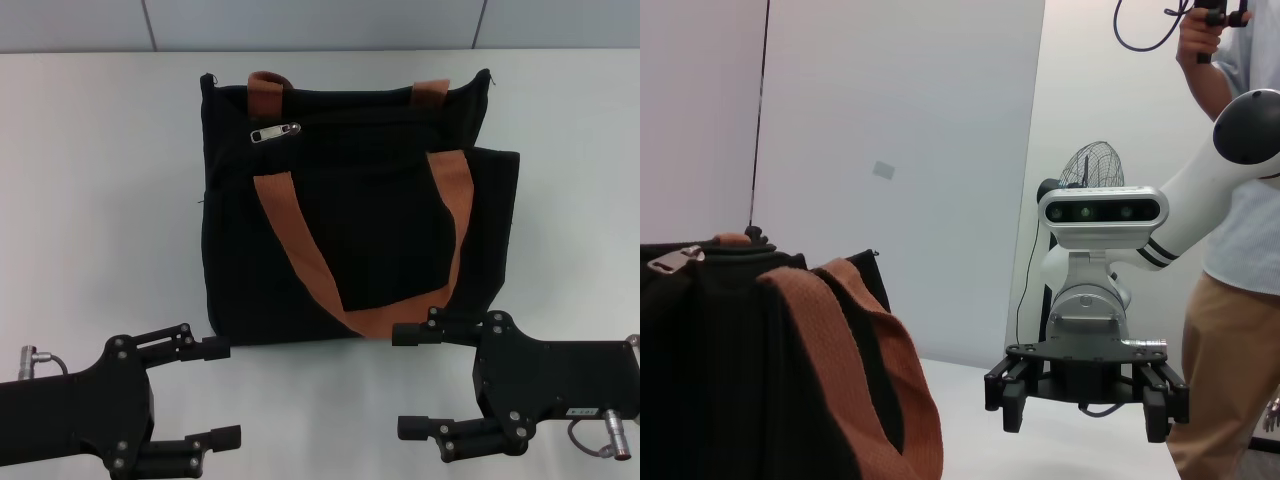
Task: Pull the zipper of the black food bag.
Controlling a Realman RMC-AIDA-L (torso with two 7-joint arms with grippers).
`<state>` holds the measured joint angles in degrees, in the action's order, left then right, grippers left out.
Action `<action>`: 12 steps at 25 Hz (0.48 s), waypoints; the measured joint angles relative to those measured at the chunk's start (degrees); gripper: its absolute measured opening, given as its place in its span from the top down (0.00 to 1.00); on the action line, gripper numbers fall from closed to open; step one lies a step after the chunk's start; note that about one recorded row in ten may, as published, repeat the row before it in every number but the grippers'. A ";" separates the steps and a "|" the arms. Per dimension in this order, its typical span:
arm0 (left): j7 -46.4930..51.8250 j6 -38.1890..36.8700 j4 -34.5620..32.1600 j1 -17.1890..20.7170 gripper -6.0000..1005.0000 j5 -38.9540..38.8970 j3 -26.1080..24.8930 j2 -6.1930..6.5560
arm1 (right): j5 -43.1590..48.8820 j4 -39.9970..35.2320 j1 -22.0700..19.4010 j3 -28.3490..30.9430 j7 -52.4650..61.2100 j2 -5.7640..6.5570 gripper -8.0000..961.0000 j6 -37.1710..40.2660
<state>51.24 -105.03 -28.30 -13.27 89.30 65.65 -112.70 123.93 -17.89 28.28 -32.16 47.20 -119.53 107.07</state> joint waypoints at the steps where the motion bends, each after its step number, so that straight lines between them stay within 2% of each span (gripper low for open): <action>1: 0.00 0.00 0.00 0.00 0.21 0.00 0.00 -0.03 | -0.02 0.00 -0.04 0.00 0.00 0.00 0.15 -0.01; 10: 0.00 0.00 -0.03 -0.17 0.21 0.00 -0.21 -0.12 | -0.09 -0.03 -0.16 0.07 0.00 0.00 0.15 -0.20; 12: -0.10 0.00 -0.06 -0.18 0.21 -0.01 -2.01 -0.42 | -0.10 -0.01 -0.16 0.12 0.00 0.00 0.15 -0.55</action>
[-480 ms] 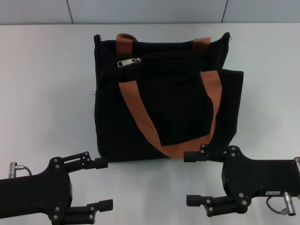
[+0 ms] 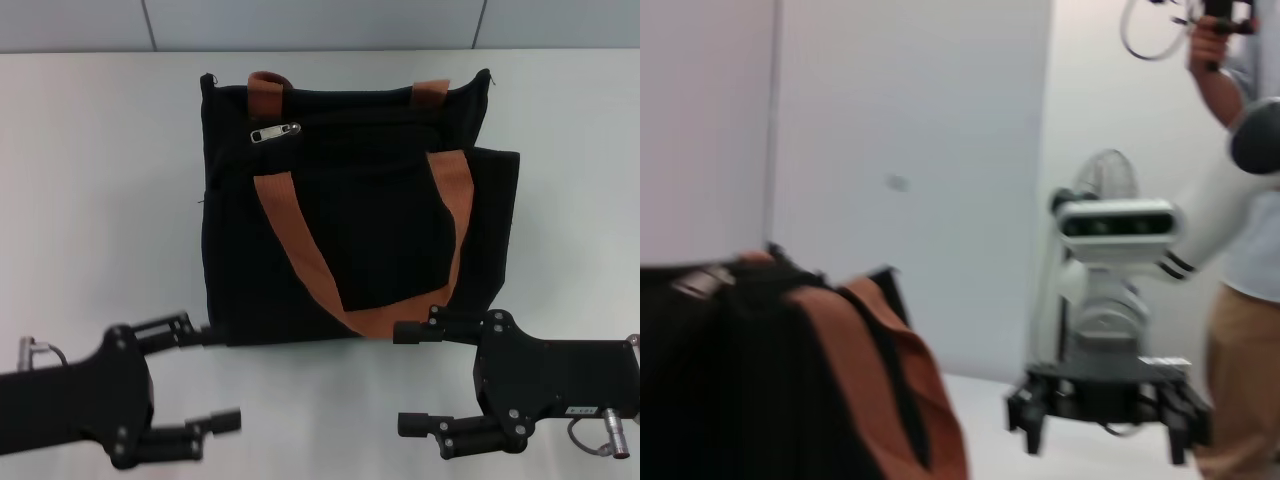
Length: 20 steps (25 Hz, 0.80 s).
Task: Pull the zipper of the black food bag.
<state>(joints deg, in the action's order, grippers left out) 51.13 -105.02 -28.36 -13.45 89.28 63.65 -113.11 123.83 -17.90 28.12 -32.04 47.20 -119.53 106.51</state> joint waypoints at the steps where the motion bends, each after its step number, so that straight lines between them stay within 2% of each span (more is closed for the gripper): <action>1: -0.04 0.00 0.03 0.10 0.21 -0.06 -1.63 -0.25 | 0.00 0.07 0.00 0.02 0.00 0.00 0.15 -0.15; 2: 0.04 -0.22 0.59 0.33 0.21 -0.53 -6.88 -1.00 | 0.00 0.51 0.04 0.08 -0.02 0.00 0.15 -0.31; 3: 0.04 -0.22 0.59 0.33 0.22 -0.53 -6.88 -1.00 | 0.00 0.51 0.04 0.08 -0.02 0.00 0.15 -0.31; 7: 0.73 -0.45 3.36 0.16 0.22 -1.40 -25.17 -4.12 | -0.01 1.61 0.40 0.16 -0.34 0.00 0.15 -1.24; 8: 2.51 1.66 3.56 -0.43 0.22 -1.45 -30.60 -4.88 | -0.01 1.90 0.49 0.12 -0.43 0.00 0.15 -1.66; 10: 6.60 7.01 3.92 -1.76 0.22 -1.45 -36.23 -5.43 | -0.05 2.65 0.80 0.05 -0.51 -0.03 0.15 -2.70; 12: 8.49 12.59 4.45 -3.83 0.22 -0.13 -36.41 -5.16 | -0.04 3.09 1.10 -0.08 -0.53 -0.05 0.15 -3.57; 13: 8.49 12.59 4.45 -3.83 0.22 -0.13 -36.41 -5.16 | -0.04 3.09 1.10 -0.08 -0.53 -0.05 0.15 -3.57; 20: 8.29 15.70 1.69 -7.84 0.23 6.35 -27.73 -5.10 | 0.00 3.74 1.17 -0.13 -0.57 -0.08 0.15 -3.71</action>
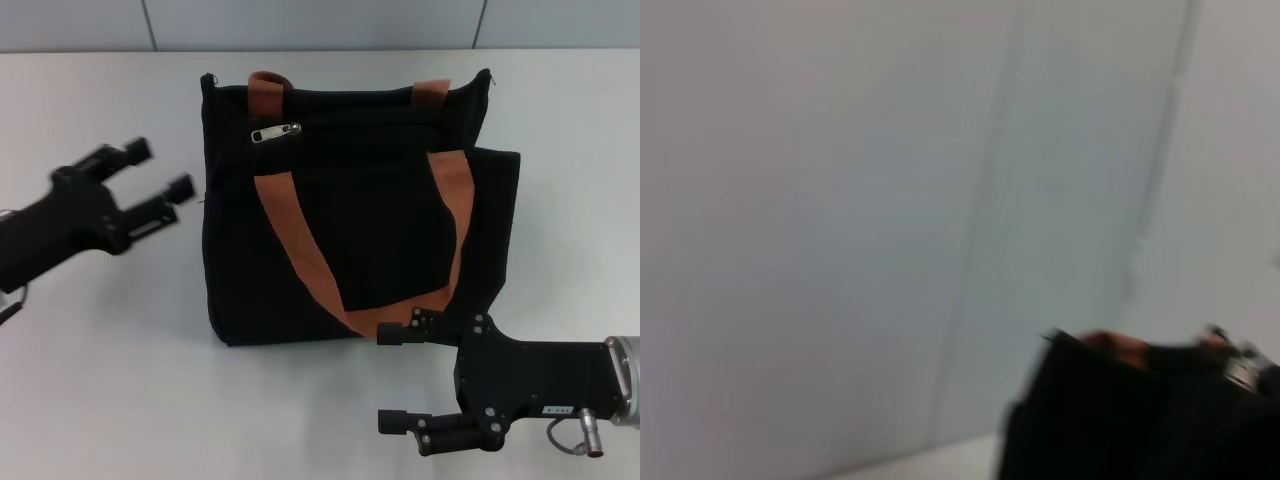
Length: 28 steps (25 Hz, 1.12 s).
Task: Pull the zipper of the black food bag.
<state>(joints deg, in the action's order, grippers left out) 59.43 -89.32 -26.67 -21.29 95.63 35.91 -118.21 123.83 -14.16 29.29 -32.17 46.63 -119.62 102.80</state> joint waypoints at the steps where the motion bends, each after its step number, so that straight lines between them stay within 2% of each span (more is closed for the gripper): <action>1: 0.01 -0.04 -0.19 -0.22 0.23 0.36 0.83 -0.03 | 0.00 0.05 -0.02 0.00 -0.01 0.00 0.15 0.00; 4: -0.17 0.07 -0.47 -1.24 0.23 0.67 2.56 -0.33 | 0.00 0.44 -0.02 0.00 -0.06 0.00 0.15 0.09; 10: -1.33 2.32 1.73 -4.07 0.23 -1.26 1.75 -0.57 | 0.04 0.84 -0.01 0.00 -0.11 0.00 0.15 0.48; 15: -4.16 4.00 4.73 -4.13 0.24 -7.05 1.84 -0.62 | 0.24 0.98 -0.49 0.00 -0.13 0.00 0.15 0.07; 27: -4.05 3.16 4.98 -3.49 0.24 -7.12 2.80 -0.64 | 0.36 1.46 -0.17 0.00 -0.15 0.09 0.15 -0.16; 28: -4.00 2.92 4.99 -3.49 0.28 -7.12 3.15 -0.64 | 0.36 1.46 -0.17 0.00 -0.15 0.09 0.15 -0.16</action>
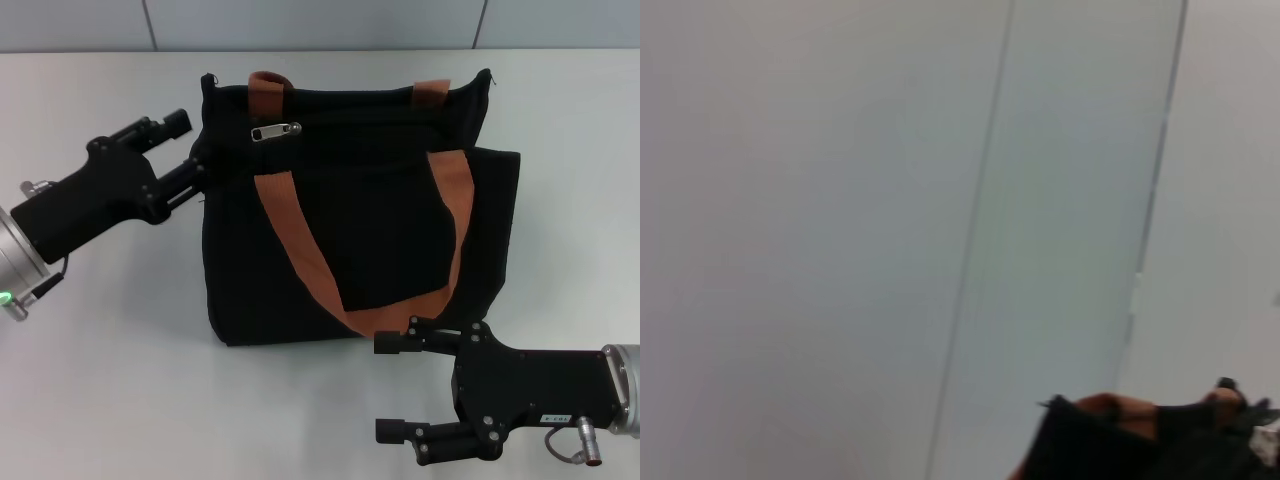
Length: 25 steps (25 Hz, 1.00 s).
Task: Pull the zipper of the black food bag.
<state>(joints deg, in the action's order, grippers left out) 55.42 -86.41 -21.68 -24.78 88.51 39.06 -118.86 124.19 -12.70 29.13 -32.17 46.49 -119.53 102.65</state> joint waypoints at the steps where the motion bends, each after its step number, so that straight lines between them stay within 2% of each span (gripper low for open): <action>1: 0.04 -0.33 0.01 0.00 0.32 0.00 0.45 0.00 | 0.00 0.00 0.00 0.00 0.00 0.00 0.15 0.00; 3: -0.19 -1.50 0.00 0.00 0.40 -0.03 1.26 0.02 | 0.00 0.00 0.01 0.00 0.00 0.00 0.15 0.00; 7: -0.45 -3.66 0.01 -0.42 0.64 -0.22 1.37 0.01 | 0.00 -0.02 0.03 0.00 0.00 0.00 0.15 0.00; 15: 0.60 -5.27 0.16 -1.43 0.79 -0.29 1.99 -0.18 | -0.27 -0.05 -0.10 0.04 0.00 -0.07 0.15 0.00; 25: 0.92 -6.36 4.17 -5.47 0.97 -1.51 2.86 -0.30 | -0.98 0.07 -0.39 0.81 -0.09 -0.09 0.15 0.01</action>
<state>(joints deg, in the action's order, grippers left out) 56.34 -92.76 -17.51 -30.25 87.00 41.92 -119.15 123.21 -12.63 28.74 -31.36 46.40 -119.62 102.66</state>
